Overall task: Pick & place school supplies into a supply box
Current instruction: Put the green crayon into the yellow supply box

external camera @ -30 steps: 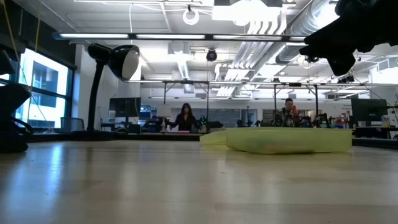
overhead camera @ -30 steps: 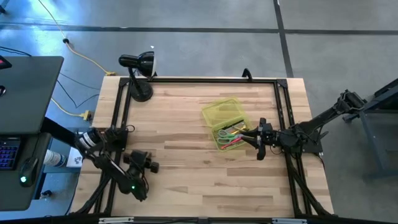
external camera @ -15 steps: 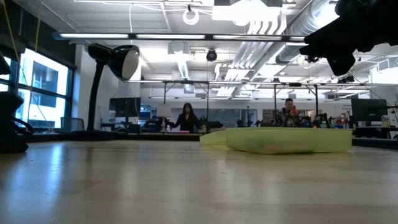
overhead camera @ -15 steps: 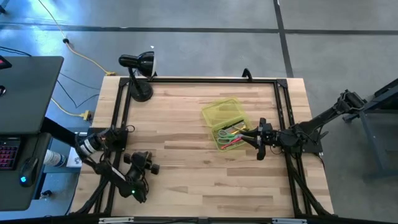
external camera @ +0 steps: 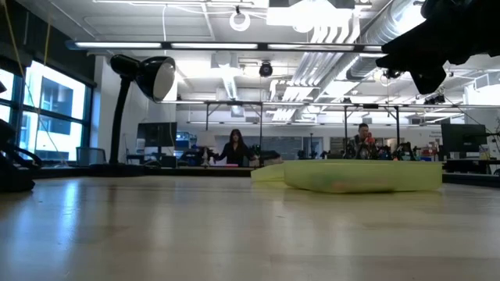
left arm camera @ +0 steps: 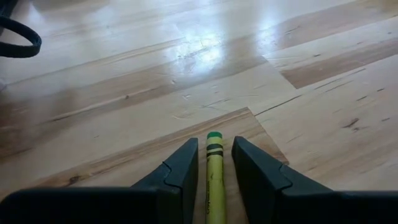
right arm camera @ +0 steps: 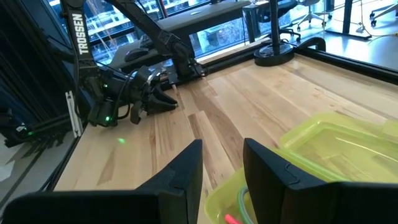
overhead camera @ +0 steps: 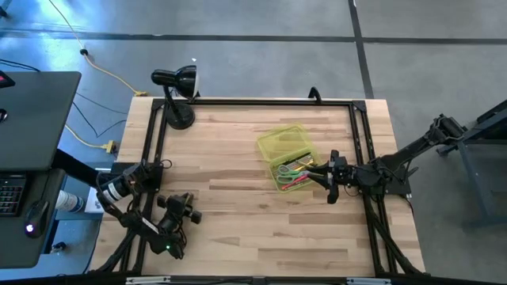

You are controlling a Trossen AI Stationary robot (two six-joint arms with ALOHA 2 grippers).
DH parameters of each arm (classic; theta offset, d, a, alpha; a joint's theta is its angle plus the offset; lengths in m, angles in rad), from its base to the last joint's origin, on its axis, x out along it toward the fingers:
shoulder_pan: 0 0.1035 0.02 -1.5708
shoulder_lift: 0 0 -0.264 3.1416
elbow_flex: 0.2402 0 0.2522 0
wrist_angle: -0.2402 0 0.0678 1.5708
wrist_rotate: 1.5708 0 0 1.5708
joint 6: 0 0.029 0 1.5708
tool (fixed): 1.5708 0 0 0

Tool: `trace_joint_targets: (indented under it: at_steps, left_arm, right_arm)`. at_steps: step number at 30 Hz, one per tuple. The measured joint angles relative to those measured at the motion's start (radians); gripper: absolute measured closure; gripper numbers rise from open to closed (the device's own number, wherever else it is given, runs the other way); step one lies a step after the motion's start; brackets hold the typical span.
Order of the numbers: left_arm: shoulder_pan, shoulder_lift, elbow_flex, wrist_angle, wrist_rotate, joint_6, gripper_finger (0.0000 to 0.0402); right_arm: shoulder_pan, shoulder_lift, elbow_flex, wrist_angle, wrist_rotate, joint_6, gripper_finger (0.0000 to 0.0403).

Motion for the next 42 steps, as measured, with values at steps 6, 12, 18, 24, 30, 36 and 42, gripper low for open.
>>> trace_joint_targets:
  at_steps: [6, 12, 18, 24, 30, 36, 42]
  left_arm:
    - [0.003, 0.001, -0.001, 0.007, -0.014, 0.016, 0.0263]
    - [0.006, 0.001, 0.000, 0.013, -0.028, 0.020, 0.0297]
    - [0.006, 0.001, 0.000, 0.026, -0.074, 0.022, 0.0371]
    - [0.053, -0.005, 0.050, 0.037, -0.144, 0.014, 0.0367]
    - [0.187, -0.062, 0.160, 0.048, -0.563, 0.126, 0.0369]
    - [0.385, -0.090, 0.279, 0.051, -0.735, 0.347, 0.0369]
    - [0.586, -0.090, 0.420, 0.202, -0.616, 0.722, 0.0369]
  right_arm:
    - [0.000, 0.000, 0.000, 0.001, 0.000, 0.001, 0.0308]
    - [0.000, 0.000, 0.000, 0.001, 0.000, 0.001, 0.0308]
    - [0.000, 0.000, 0.000, 0.001, 0.000, -0.001, 0.0308]
    - [0.000, 0.000, 0.000, 0.001, 0.000, -0.002, 0.0308]
    - [0.000, 0.000, 0.000, 0.001, 0.001, -0.002, 0.0308]
    - [0.000, 0.001, 0.000, 0.011, -0.010, -0.002, 0.0308]
    - [0.000, 0.000, 0.000, 0.016, -0.041, -0.003, 0.0308]
